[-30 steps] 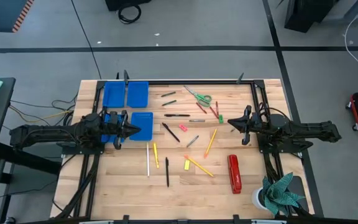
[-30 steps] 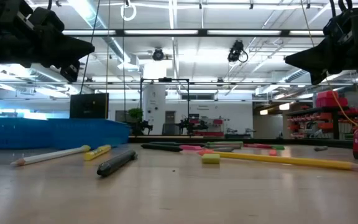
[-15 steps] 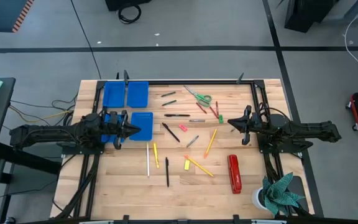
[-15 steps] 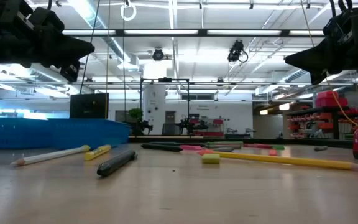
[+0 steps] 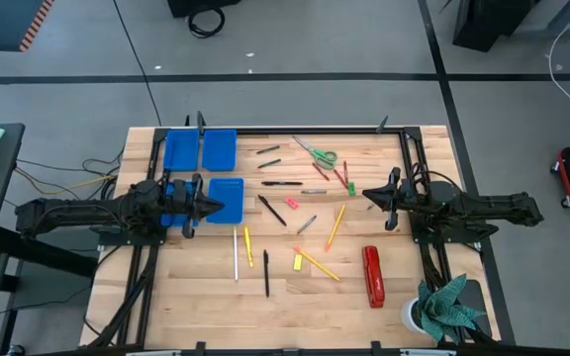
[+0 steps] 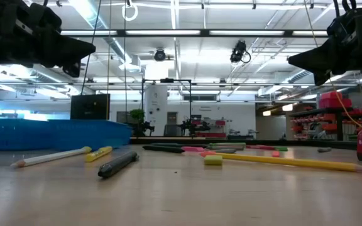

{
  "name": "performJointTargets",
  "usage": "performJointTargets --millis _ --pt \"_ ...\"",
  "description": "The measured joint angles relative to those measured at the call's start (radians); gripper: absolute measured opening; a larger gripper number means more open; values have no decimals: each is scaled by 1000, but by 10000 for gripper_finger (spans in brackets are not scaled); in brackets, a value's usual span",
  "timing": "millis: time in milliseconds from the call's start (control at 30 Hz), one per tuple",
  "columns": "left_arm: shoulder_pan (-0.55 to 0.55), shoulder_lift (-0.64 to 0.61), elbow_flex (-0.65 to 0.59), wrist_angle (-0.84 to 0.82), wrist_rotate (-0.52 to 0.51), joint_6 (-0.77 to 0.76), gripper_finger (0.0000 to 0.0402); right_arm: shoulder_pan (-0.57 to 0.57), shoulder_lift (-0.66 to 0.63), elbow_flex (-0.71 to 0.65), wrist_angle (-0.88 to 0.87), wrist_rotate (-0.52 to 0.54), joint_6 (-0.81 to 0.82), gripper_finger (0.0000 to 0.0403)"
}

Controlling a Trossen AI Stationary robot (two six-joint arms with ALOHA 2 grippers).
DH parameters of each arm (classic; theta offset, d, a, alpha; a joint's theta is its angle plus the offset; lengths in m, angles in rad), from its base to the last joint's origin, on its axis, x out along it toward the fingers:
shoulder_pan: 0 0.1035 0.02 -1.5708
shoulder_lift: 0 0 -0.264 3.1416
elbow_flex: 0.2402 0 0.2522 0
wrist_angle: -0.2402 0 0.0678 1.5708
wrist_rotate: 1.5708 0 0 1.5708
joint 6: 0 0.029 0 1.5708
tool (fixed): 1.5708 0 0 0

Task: Sort crayons/erasers/pens/pencils in bins
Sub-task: Put the middle black pen into the bottom right blue bin

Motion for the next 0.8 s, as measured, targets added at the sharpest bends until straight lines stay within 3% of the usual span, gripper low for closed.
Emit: performJointTargets --millis 133,267,400,633,800 --pt "0 0 0 0 0 13 38 0 0 0 0 0 -102 23" --pt "0 0 0 0 0 8 33 0 0 0 0 0 -95 23" --pt "0 0 0 0 0 -62 28 0 0 0 0 0 -26 23" --pt "0 0 0 0 0 -225 34 1 0 0 -2 -40 295 23" --pt "0 0 0 0 0 -249 34 1 0 0 -1 -30 320 23"
